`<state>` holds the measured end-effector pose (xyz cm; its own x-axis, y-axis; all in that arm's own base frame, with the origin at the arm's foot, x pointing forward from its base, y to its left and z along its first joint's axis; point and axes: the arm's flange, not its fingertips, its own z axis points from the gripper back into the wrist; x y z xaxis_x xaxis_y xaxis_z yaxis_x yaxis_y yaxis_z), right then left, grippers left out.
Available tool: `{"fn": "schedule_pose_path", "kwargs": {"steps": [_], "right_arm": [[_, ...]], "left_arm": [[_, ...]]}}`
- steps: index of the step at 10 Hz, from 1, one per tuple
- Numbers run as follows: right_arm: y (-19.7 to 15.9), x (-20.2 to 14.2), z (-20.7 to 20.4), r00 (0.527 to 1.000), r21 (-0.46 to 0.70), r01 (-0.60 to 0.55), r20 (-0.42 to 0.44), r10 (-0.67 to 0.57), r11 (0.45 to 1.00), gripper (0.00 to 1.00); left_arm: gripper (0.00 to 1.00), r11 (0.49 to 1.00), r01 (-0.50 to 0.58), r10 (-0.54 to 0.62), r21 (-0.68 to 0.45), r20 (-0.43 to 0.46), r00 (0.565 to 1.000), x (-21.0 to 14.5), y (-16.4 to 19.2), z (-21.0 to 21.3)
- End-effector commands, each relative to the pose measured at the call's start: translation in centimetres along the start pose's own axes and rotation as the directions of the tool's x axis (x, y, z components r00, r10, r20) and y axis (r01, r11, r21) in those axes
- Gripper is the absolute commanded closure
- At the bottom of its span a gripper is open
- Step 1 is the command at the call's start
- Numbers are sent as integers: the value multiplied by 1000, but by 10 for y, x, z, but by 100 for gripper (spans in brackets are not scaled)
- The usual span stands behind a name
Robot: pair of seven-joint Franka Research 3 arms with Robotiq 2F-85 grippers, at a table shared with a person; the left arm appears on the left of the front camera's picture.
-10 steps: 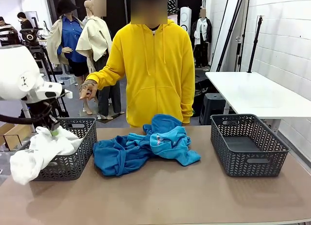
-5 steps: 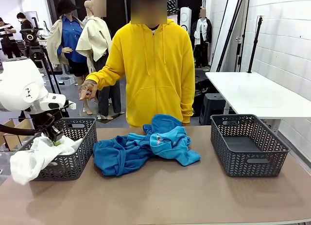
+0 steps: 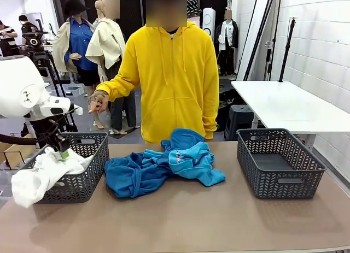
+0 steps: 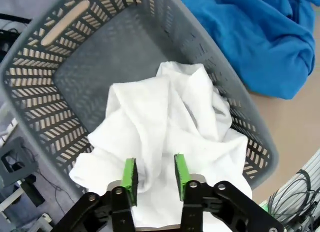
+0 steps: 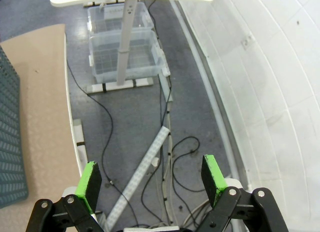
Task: Sort the tops and bottoms.
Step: Sort the clothes according to human instructions.
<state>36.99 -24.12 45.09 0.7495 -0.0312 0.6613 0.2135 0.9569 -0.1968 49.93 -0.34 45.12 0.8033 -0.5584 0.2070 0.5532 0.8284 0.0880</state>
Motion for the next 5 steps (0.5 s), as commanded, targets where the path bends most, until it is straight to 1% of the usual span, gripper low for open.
{"fn": "schedule_pose_path", "kwargs": {"steps": [1, 5], "right_arm": [[-1, 0, 0, 1000, 3, -1, -1, 1, 1000, 0], [-1, 0, 0, 1000, 3, -1, -1, 1, 1000, 0]], "left_arm": [[0, 1000, 0, 0, 24, 3, 1000, 4, 1, 23], [0, 997, -8, 1, 78, 90, 996, 15, 13, 82]]}}
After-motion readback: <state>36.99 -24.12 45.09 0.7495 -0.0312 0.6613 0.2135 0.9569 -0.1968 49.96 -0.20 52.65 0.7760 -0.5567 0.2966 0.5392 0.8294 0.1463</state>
